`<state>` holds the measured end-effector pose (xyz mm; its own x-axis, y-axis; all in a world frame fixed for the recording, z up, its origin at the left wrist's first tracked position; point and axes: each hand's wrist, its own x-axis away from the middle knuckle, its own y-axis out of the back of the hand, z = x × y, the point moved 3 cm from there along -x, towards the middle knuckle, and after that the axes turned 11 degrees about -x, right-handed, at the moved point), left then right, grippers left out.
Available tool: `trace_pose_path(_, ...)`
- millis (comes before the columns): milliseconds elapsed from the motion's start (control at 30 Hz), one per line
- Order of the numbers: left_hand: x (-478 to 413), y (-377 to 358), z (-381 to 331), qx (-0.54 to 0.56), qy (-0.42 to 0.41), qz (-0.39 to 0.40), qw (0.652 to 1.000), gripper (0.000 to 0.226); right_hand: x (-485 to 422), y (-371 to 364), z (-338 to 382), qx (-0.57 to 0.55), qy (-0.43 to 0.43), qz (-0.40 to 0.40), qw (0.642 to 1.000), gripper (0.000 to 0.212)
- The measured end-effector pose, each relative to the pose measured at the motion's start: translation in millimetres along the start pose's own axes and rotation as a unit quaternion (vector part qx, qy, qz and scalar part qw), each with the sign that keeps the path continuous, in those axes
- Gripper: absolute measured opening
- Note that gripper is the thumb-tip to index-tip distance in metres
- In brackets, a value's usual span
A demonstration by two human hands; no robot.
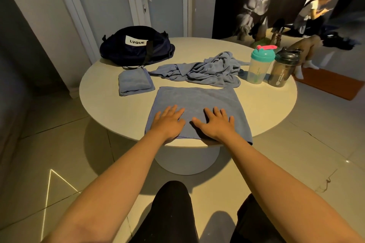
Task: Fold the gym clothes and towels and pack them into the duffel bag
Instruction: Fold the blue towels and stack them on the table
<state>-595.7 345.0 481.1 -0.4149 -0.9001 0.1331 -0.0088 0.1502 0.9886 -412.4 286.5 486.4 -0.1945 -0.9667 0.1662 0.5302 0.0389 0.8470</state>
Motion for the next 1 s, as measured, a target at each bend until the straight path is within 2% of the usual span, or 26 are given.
trace_pose_path(67,1,-1,3,0.006,0.015,-0.001,1.0,0.058,-2,5,-2,-0.003,-0.021,0.014,1.0,0.091)
trace_pose_path(133,-1,0,0,0.014,0.031,-0.003,0.999,0.061,-7,8,-2,0.001,-0.03,0.015,0.999,0.089)
trace_pose_path(233,-13,12,-8,0.01,0.046,-0.057,0.997,0.06,-24,11,-3,-0.015,-0.012,-0.026,0.999,0.073)
trace_pose_path(300,-28,21,-18,0.005,0.02,-0.109,0.994,0.05,-38,16,-1,-0.021,0.025,-0.07,0.997,0.061)
trace_pose_path(433,-64,27,-45,0.029,-0.02,-0.13,0.991,0.047,-63,20,-8,-0.034,0.06,-0.103,0.992,0.047)
trace_pose_path(500,-80,25,-51,0.025,-0.014,-0.111,0.993,0.05,-77,26,-16,-0.028,0.069,-0.14,0.987,0.045)
trace_pose_path(567,-90,21,-50,-0.009,-0.008,-0.065,0.998,0.054,-89,35,-24,-0.026,0.051,-0.148,0.987,0.054)
trace_pose_path(667,-99,13,-44,-0.041,-0.007,-0.011,0.999,0.058,-106,43,-35,0.001,0.004,-0.082,0.997,0.076)
trace_pose_path(733,-100,10,-41,-0.043,-0.001,-0.003,0.999,0.059,-116,48,-41,0.002,-0.028,-0.044,0.999,0.083)
trace_pose_path(900,-99,6,-38,-0.049,0.021,0.018,0.998,0.062,-134,60,-61,0.025,-0.087,-0.027,0.996,0.077)
trace_pose_path(1000,-100,7,-40,-0.051,0.025,0.041,0.998,0.064,-127,56,-56,0.05,-0.064,-0.057,0.995,0.07)
